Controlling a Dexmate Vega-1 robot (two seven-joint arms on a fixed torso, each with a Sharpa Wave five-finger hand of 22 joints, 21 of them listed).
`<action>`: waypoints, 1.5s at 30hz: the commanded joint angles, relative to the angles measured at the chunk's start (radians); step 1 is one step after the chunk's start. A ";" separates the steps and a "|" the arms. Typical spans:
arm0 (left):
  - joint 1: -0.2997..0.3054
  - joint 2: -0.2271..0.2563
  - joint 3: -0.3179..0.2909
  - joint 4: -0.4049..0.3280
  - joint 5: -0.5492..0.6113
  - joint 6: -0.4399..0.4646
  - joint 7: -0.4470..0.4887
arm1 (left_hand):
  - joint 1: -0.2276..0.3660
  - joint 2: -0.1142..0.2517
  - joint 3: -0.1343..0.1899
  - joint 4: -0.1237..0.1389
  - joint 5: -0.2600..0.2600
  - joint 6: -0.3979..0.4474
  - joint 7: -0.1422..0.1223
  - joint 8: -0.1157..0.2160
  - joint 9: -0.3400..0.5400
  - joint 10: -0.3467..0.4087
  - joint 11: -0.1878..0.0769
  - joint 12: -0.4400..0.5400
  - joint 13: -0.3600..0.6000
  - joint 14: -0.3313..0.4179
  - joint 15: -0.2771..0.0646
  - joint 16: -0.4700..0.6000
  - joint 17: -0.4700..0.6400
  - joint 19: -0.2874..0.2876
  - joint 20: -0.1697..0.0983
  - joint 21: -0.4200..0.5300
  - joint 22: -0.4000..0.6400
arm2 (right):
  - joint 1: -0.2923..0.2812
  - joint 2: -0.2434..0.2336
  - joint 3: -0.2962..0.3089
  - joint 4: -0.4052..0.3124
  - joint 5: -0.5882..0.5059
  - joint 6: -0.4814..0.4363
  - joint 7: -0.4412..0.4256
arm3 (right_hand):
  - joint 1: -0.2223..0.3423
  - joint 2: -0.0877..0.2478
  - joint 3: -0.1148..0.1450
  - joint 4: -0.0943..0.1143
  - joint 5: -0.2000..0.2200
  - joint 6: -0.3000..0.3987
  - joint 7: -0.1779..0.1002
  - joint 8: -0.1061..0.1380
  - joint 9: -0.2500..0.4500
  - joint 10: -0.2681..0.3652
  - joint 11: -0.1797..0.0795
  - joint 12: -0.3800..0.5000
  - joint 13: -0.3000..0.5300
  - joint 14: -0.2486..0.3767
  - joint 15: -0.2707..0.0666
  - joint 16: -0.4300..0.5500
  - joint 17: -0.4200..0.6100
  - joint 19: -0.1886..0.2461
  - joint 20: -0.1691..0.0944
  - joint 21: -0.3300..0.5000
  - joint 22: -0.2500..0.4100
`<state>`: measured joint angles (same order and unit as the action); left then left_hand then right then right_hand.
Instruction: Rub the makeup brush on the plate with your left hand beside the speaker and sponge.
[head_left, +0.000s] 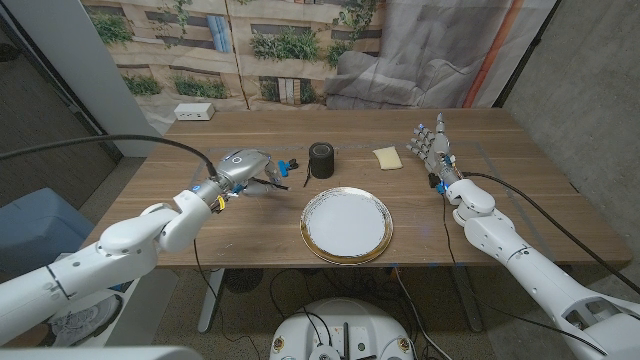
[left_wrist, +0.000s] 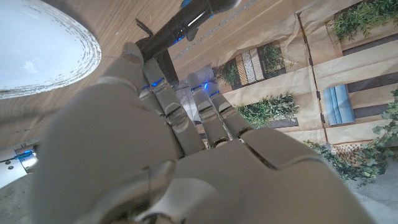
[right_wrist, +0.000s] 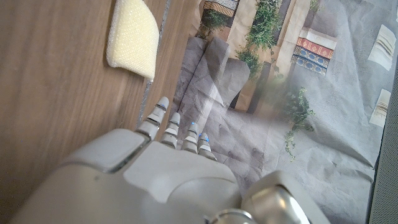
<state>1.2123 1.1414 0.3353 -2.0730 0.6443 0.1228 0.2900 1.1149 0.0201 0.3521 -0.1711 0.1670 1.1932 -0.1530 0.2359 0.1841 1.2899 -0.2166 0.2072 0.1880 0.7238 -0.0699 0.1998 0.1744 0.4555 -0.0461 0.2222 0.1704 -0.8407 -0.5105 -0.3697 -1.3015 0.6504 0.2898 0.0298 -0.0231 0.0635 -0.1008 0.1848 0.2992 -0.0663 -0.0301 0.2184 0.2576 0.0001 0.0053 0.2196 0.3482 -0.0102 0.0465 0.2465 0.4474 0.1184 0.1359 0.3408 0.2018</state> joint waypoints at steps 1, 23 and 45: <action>0.030 -0.086 -0.037 -0.051 -0.112 0.000 0.004 | 0.008 0.000 -0.003 0.001 0.008 0.003 0.005 -0.001 0.005 0.017 -0.012 -0.001 0.006 0.010 -0.156 0.004 0.005 0.017 -0.042 0.006 0.004 | 0.000 0.000 0.000 0.001 0.000 0.000 0.000 | 0.002 0.101 0.000 0.005 0.006 -0.008 0.001 0.005 0.003 -0.009 0.002 0.006 0.003 -0.001 0.009 0.003 0.003 -0.001 0.007 0.004 0.006; 0.062 -0.254 -0.023 -0.103 -0.341 0.081 -0.017 | 0.026 0.003 -0.025 0.002 0.009 -0.009 0.026 -0.017 0.010 0.001 -0.011 -0.008 0.008 0.015 -0.149 -0.003 0.003 0.091 0.022 0.016 0.003 | 0.000 0.000 0.000 0.001 0.000 0.000 0.000 | 0.002 0.101 0.000 0.005 0.006 -0.008 0.002 0.005 0.003 -0.008 0.001 0.007 0.003 0.000 0.009 0.003 0.003 -0.001 0.007 0.004 0.006; 0.007 -0.368 0.065 -0.066 -0.505 0.026 0.001 | 0.044 0.009 -0.044 0.002 0.010 -0.014 0.027 -0.023 0.014 -0.011 -0.012 -0.007 0.011 0.026 -0.149 -0.002 0.004 0.127 0.041 0.008 0.002 | 0.000 0.001 0.000 0.001 0.000 0.001 0.000 | 0.002 0.101 0.000 0.005 0.006 -0.008 0.001 0.005 0.003 -0.008 0.000 0.007 0.003 0.000 0.007 0.003 0.003 -0.001 0.007 0.005 0.006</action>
<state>1.2474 0.8312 0.3600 -2.1549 0.2207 0.1599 0.2896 1.1477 0.0294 0.3134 -0.1686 0.1700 1.1771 -0.1266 0.2127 0.1934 1.2803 -0.2253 0.1918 0.1937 0.7398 -0.0752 0.2001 0.1743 0.5749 0.0017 0.2337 0.1702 -0.8405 -0.5099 -0.3700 -1.3008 0.6500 0.2895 0.0300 -0.0231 0.0634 -0.1008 0.1848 0.2992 -0.0664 -0.0301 0.2184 0.2575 0.0001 0.0053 0.2196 0.3482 -0.0102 0.0465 0.2465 0.4474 0.1184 0.1359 0.3408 0.2018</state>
